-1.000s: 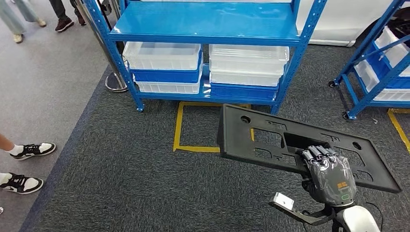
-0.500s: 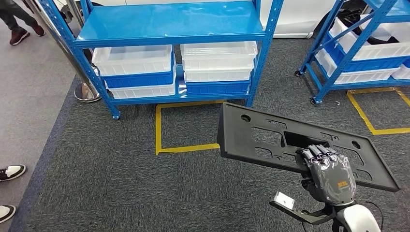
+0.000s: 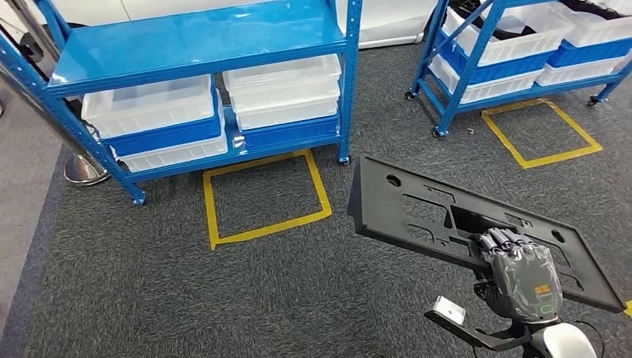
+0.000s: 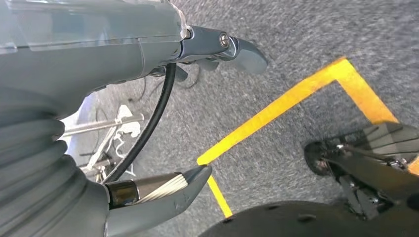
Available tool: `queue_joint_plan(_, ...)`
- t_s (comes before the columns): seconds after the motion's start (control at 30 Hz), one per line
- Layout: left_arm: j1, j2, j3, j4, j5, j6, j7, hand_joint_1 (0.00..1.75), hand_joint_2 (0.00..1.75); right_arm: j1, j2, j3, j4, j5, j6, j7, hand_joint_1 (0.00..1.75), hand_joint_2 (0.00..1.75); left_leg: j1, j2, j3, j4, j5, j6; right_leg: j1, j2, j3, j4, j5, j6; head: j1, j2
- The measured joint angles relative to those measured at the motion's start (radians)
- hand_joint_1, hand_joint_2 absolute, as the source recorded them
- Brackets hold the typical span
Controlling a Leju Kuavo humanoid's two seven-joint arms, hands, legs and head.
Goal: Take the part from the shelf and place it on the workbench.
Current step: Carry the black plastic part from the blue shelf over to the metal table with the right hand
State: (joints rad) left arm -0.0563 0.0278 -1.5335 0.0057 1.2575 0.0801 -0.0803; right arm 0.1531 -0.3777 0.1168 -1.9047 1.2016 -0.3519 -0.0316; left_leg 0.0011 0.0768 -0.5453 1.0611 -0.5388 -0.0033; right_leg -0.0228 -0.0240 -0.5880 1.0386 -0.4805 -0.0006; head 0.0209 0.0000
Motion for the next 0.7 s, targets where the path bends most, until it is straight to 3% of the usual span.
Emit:
queue_joint_plan(0.07,0.002,0.001,0.0,0.0,0.0,-0.004,0.002,0.0,1.75,0.007,0.003,-0.001,-0.008,0.012,0.001,0.003,1.75,1.75,0.004,-0.051,-0.05,0.118,-0.073,-0.006,0.0,0.021,-0.008,-0.001,0.006,-0.009,0.0,0.0)
queue_joint_plan(0.1,0.003,0.002,0.0,0.0,-0.001,-0.006,0.003,0.0,1.75,0.012,0.005,-0.002,-0.011,0.016,0.0,0.005,1.75,1.75,0.004,-0.062,-0.077,0.183,-0.102,-0.008,0.001,0.033,-0.012,0.0,0.009,-0.011,0.0,0.0)
queue_joint_plan(0.13,0.004,0.002,0.0,0.0,-0.002,-0.009,0.003,0.0,1.75,0.018,0.006,-0.003,-0.014,0.018,0.0,0.007,1.75,1.75,0.004,-0.066,-0.095,0.226,-0.115,-0.008,0.002,0.045,-0.015,0.001,0.01,-0.012,0.0,0.0)
queue_joint_plan(0.17,0.005,0.002,0.0,0.0,-0.003,-0.011,0.004,0.0,1.75,0.025,0.006,-0.005,-0.018,0.019,-0.001,0.008,1.75,1.75,0.004,-0.068,-0.098,0.236,-0.108,-0.006,0.003,0.058,-0.016,0.002,0.011,-0.012,0.0,0.0)
queue_joint_plan(0.23,0.005,0.002,0.0,0.0,-0.008,-0.013,0.003,0.0,1.75,0.039,0.007,-0.015,-0.027,0.012,-0.006,0.008,1.75,1.75,0.004,-0.08,-0.049,0.143,-0.044,0.002,0.004,0.083,-0.017,0.006,0.013,-0.01,0.0,0.0)
queue_joint_plan(0.3,0.005,0.004,0.0,0.0,-0.013,-0.013,0.001,0.0,1.75,0.048,0.008,-0.028,-0.038,-0.005,-0.018,-0.002,1.75,1.75,0.005,-0.13,0.011,0.013,0.009,0.014,0.003,0.106,-0.021,0.009,0.016,-0.004,0.0,0.0)
queue_joint_plan(0.37,0.005,0.006,0.0,0.0,-0.015,-0.014,-0.001,0.0,1.75,0.055,0.011,-0.04,-0.045,-0.02,-0.03,-0.016,1.75,1.75,0.003,-0.164,0.031,-0.041,0.018,0.02,-0.002,0.128,-0.031,0.009,0.023,0.009,0.0,0.0)
queue_joint_plan(0.43,0.003,0.007,0.0,0.0,-0.015,-0.015,-0.002,0.0,1.75,0.061,0.014,-0.048,-0.049,-0.027,-0.034,-0.023,1.75,1.75,0.004,-0.146,0.034,-0.053,0.025,0.025,-0.005,0.151,-0.037,0.003,0.033,0.026,0.0,0.0)
queue_joint_plan(0.47,0.003,0.007,0.0,0.0,-0.015,-0.016,-0.002,0.0,1.75,0.064,0.015,-0.052,-0.05,-0.028,-0.035,-0.025,1.75,1.75,0.007,-0.132,0.037,-0.062,0.031,0.03,-0.003,0.144,-0.041,0.006,0.031,0.031,0.001,0.0)
queue_joint_plan(0.5,0.003,0.008,0.0,0.0,-0.015,-0.016,-0.002,0.0,1.75,0.065,0.016,-0.056,-0.052,-0.029,-0.036,-0.026,1.75,1.75,0.009,-0.117,0.04,-0.072,0.039,0.037,0.0,0.123,-0.051,0.025,0.016,0.035,0.002,0.0)
queue_joint_plan(0.57,0.005,0.009,0.0,0.0,-0.015,-0.016,-0.002,0.0,1.75,0.063,0.019,-0.062,-0.053,-0.03,-0.037,-0.027,1.75,1.75,0.009,-0.087,0.04,-0.081,0.048,0.046,0.003,0.063,-0.095,0.124,-0.045,0.038,0.004,0.0)
queue_joint_plan(0.63,0.008,0.009,0.0,0.0,-0.015,-0.016,-0.002,0.0,1.75,0.064,0.021,-0.064,-0.053,-0.031,-0.037,-0.028,1.75,1.75,0.007,-0.059,0.035,-0.08,0.048,0.048,0.0,0.036,-0.145,0.242,-0.098,0.043,0.005,0.0)
queue_joint_plan(0.67,0.008,0.009,0.0,0.0,-0.015,-0.016,-0.002,0.0,1.75,0.065,0.022,-0.064,-0.053,-0.031,-0.036,-0.028,1.75,1.75,0.007,-0.046,0.033,-0.078,0.048,0.047,-0.002,0.031,-0.152,0.265,-0.101,0.046,0.005,0.0)
queue_joint_plan(0.7,0.008,0.009,0.0,0.0,-0.015,-0.016,-0.001,0.0,1.75,0.066,0.023,-0.064,-0.053,-0.032,-0.034,-0.028,1.75,1.75,0.007,-0.033,0.032,-0.075,0.047,0.046,-0.004,0.026,-0.138,0.248,-0.086,0.048,0.005,0.0)
